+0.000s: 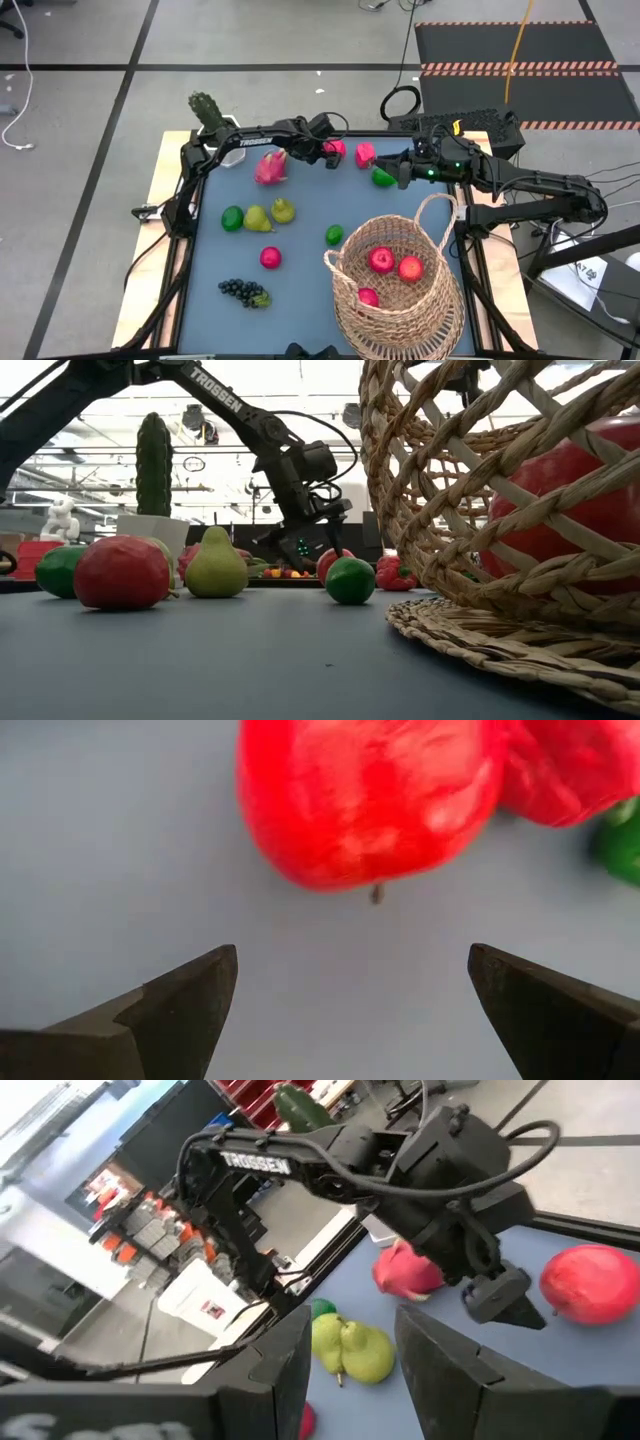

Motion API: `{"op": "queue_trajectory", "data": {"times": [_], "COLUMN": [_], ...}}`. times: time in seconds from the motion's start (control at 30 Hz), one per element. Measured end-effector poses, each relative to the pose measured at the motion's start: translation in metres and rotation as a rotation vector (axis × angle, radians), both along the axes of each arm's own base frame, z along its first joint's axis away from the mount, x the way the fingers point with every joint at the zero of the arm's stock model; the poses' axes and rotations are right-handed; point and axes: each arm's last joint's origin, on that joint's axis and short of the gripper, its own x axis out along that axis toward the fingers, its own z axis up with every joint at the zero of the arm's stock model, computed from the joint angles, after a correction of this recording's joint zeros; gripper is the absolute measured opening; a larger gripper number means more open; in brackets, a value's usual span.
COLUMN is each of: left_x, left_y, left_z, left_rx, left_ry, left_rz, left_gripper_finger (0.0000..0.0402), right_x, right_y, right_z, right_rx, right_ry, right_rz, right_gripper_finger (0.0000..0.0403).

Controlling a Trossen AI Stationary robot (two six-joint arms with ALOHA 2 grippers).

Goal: Build produce basket
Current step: Put the red apple into the brown basket

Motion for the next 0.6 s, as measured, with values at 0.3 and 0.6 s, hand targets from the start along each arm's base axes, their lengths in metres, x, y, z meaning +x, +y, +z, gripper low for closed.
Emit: {"op": "queue_trajectory", "data": {"times": [0.3,0.6], "left_x": [0.005,0.011], "left_y": [-0.002,0.000], "left_z": [-0.004,-0.001], "left_rx": [-0.021,0.054], "left_ry": [-0.027,-0.068], "left_rz": [0.046,0.024], "left_gripper_finger": [0.0397,0.0331], "right_x": [-0.008,-0.022], "right_y": [0.003,0.006], "right_z": [0.006,0.014], "right_rx": [-0.088,-0.227], "right_ry": [-0.013,-0.028], "right_rz": [0.061,0.089], "right_gripper_finger": [0.0139,0.0139]}}
